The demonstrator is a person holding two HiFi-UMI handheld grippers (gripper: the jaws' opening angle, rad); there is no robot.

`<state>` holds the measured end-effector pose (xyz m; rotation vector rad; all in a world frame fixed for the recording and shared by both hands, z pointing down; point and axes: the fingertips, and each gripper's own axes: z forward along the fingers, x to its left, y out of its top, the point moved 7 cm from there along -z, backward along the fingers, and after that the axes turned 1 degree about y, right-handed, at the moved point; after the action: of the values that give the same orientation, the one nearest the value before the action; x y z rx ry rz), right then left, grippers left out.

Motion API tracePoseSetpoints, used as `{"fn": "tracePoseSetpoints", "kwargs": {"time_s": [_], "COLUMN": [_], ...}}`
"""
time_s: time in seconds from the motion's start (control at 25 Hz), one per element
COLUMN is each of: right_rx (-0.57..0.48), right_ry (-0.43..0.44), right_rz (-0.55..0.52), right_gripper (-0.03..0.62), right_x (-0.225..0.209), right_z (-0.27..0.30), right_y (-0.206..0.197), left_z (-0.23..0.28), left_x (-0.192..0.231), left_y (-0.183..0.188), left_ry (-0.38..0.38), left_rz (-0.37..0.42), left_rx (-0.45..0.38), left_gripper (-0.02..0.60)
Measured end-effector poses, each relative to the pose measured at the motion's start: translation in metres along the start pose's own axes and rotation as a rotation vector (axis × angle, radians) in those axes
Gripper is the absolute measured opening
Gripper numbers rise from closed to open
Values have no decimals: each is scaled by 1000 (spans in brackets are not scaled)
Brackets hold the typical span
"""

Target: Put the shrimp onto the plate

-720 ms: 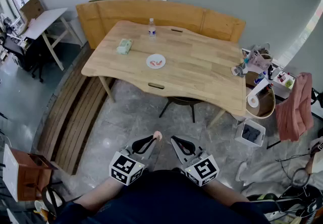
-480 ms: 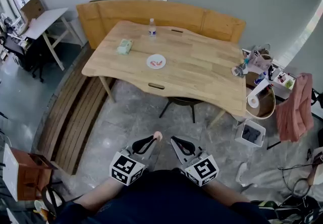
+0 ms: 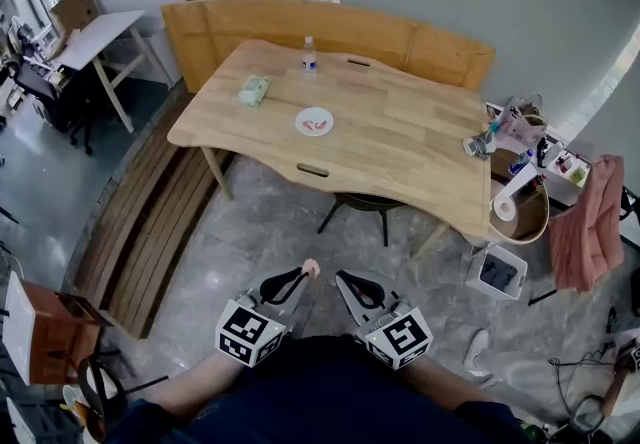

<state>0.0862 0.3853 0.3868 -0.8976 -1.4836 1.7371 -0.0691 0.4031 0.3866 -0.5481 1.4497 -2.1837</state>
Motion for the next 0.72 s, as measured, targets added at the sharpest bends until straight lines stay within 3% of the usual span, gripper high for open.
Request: {"fn": "tracePoseSetpoints", "kwargs": {"time_s": [0.44, 0.72], "right_rx": [3, 21], "right_ry": [46, 28], "right_rz": [8, 5], "right_gripper": [9, 9], "right_x": [-22, -46], "right_z": [-14, 14], "right_y": [-12, -11], "left_z": [9, 34], "left_x": [-12, 22], "left_y": [-1, 10], "left_ry": [76, 65], "left_rz": [-17, -6], "left_rx": [-10, -32], "left_gripper": [46, 46]}}
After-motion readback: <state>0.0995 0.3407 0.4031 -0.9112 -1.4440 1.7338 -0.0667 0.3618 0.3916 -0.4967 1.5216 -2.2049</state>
